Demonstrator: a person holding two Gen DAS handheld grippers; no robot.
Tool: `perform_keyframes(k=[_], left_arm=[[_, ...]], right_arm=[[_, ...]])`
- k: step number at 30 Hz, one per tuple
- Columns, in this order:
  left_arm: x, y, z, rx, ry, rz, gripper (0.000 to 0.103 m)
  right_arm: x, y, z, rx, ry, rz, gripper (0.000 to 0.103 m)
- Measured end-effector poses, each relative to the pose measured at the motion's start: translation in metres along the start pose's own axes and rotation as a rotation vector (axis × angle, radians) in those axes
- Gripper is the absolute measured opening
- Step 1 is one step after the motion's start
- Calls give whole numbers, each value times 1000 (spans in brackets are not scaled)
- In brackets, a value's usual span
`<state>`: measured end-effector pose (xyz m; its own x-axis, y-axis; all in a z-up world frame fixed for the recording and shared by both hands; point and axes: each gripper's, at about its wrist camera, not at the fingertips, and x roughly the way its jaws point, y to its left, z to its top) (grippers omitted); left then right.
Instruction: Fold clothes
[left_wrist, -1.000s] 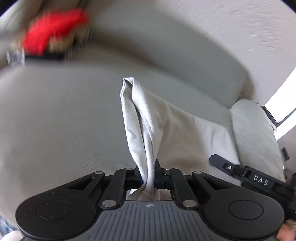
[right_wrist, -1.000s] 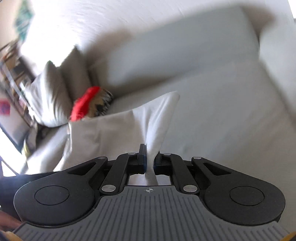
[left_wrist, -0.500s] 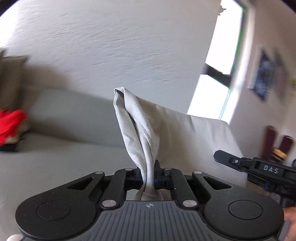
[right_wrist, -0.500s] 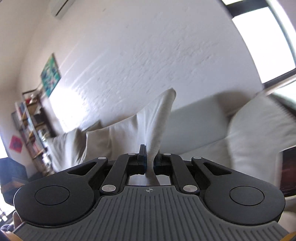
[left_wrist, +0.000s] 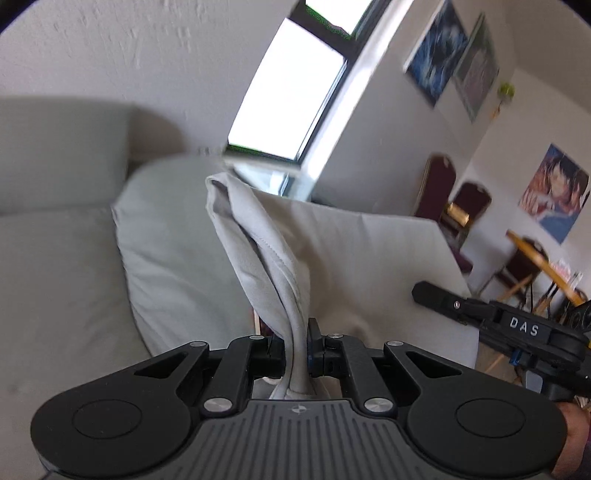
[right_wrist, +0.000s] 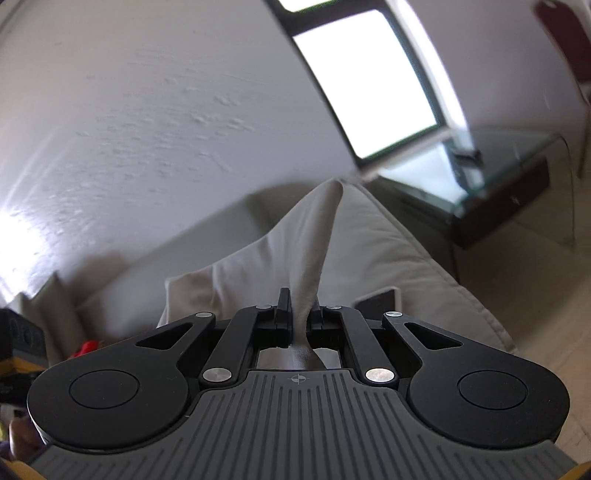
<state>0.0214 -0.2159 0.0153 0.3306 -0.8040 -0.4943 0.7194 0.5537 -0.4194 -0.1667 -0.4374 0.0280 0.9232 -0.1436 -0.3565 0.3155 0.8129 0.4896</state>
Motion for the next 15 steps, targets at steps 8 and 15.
perform_keyframes(k=[8, 15], left_arm=[[70, 45, 21, -59, 75, 129, 7], [126, 85, 40, -109, 134, 249, 31]], right_arm=[[117, -55, 27, 149, 17, -30, 6], [185, -95, 25, 199, 60, -339, 43]])
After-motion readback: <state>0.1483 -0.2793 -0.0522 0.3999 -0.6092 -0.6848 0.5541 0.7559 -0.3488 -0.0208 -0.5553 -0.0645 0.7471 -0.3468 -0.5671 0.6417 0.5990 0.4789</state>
